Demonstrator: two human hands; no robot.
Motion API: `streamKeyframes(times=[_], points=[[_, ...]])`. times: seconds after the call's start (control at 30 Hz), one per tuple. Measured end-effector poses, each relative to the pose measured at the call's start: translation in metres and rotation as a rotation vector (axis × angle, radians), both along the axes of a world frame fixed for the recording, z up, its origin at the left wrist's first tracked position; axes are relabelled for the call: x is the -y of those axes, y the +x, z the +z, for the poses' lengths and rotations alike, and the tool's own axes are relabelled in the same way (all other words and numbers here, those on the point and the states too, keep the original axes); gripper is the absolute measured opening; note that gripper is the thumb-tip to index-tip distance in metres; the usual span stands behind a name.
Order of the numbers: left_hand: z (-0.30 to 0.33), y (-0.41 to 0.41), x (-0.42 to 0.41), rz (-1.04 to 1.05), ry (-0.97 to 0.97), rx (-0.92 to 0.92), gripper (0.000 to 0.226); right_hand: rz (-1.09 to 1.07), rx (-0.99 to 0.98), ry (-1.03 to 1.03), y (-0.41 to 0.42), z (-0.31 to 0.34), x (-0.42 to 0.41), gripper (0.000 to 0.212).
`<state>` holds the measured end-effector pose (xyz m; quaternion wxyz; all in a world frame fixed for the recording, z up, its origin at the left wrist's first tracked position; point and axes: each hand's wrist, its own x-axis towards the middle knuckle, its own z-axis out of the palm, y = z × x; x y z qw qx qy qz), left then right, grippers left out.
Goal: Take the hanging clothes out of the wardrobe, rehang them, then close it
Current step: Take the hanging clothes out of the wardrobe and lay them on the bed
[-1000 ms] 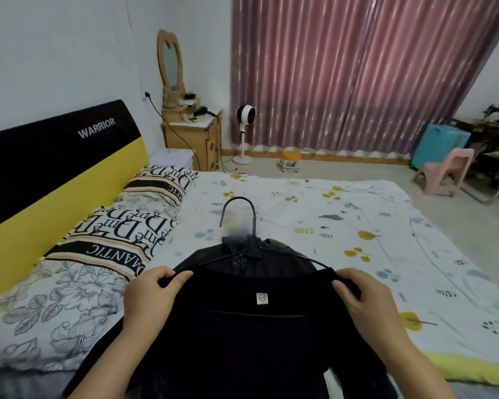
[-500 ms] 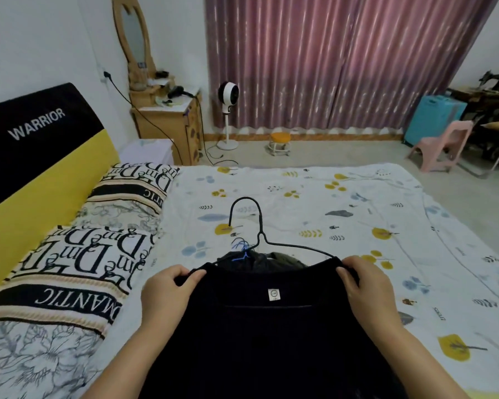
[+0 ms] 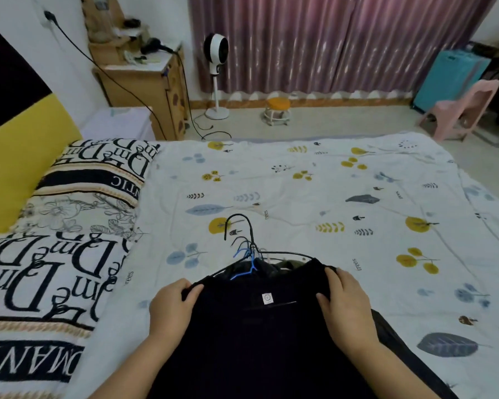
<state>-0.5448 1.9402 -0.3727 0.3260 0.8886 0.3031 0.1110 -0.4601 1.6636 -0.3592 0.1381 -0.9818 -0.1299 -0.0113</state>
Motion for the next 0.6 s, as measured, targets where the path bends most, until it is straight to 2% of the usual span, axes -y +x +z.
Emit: streamKeyframes(times=[0.13, 0.27, 0.33, 0.37, 0.43, 0.5, 0.57, 0.6], points=[[-0.055, 0.024, -0.016, 0.012, 0.017, -0.096, 0.035, 0.009, -0.122, -0.171, -0.019, -0.048, -0.015, 0.066], [-0.096, 0.040, -0.024, -0.017, 0.026, -0.199, 0.028, 0.052, -0.293, -0.303, -0.031, -0.086, -0.018, 0.078], [-0.110, 0.042, -0.023, -0.056, 0.027, -0.273, 0.023, 0.065, -0.345, -0.346, -0.033, -0.108, -0.013, 0.084], [-0.115, 0.042, -0.022, -0.080, 0.040, -0.328, 0.026, 0.049, -0.305, -0.353, -0.033, -0.118, -0.010, 0.085], [-0.118, 0.040, -0.020, -0.158, 0.097, -0.450, 0.036, 0.048, -0.333, -0.385, -0.033, -0.111, -0.013, 0.086], [-0.112, 0.036, -0.017, -0.222, 0.148, -0.520, 0.041, 0.085, -0.458, -0.444, -0.035, -0.086, -0.018, 0.085], [-0.101, 0.028, -0.012, -0.256, 0.182, -0.548, 0.048, 0.102, -0.418, -0.414, -0.036, -0.075, -0.021, 0.070], [-0.095, 0.022, -0.009, -0.267, 0.197, -0.561, 0.052, 0.123, -0.459, -0.424, -0.038, -0.070, -0.021, 0.064]])
